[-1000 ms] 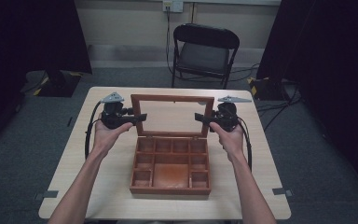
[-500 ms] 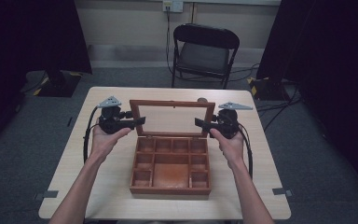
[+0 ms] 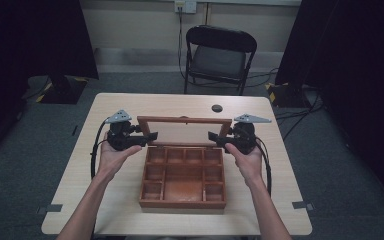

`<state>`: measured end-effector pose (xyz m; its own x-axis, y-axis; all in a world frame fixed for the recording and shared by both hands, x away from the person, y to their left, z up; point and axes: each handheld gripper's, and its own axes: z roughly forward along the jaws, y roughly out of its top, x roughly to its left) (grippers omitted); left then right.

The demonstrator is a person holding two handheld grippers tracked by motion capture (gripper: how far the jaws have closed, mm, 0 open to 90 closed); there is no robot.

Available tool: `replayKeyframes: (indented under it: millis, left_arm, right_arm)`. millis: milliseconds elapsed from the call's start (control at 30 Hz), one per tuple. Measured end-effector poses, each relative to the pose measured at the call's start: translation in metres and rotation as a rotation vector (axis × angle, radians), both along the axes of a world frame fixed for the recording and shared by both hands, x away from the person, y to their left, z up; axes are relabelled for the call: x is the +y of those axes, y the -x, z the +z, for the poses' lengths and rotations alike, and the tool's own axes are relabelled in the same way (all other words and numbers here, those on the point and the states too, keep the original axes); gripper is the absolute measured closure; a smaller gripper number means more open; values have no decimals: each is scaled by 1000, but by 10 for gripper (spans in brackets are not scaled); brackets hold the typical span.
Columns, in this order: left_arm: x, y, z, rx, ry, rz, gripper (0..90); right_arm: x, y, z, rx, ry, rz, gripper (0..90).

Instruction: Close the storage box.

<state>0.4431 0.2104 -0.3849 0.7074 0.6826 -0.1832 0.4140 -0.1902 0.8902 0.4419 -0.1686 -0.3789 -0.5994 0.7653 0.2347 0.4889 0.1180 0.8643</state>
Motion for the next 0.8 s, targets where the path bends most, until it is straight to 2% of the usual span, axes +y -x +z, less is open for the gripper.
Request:
replayKeyframes:
  millis: [167, 367, 500, 567, 800]
  left_arm:
    - [1, 2, 0, 0, 7, 8, 346]
    - [2, 7, 0, -3, -12, 23, 314]
    - [1, 12, -1, -8, 4, 18, 323]
    - [0, 14, -2, -9, -5, 11, 322]
    - [1, 19, -6, 12, 24, 13, 302]
  right_arm:
    - [-2, 5, -1, 15, -25, 11, 323]
    - [-2, 10, -2, 6, -20, 14, 318]
    - [-3, 14, -5, 2, -25, 10, 304]
    - [-3, 16, -6, -2, -22, 16, 304]
    - [-4, 23, -8, -9, -12, 10, 298]
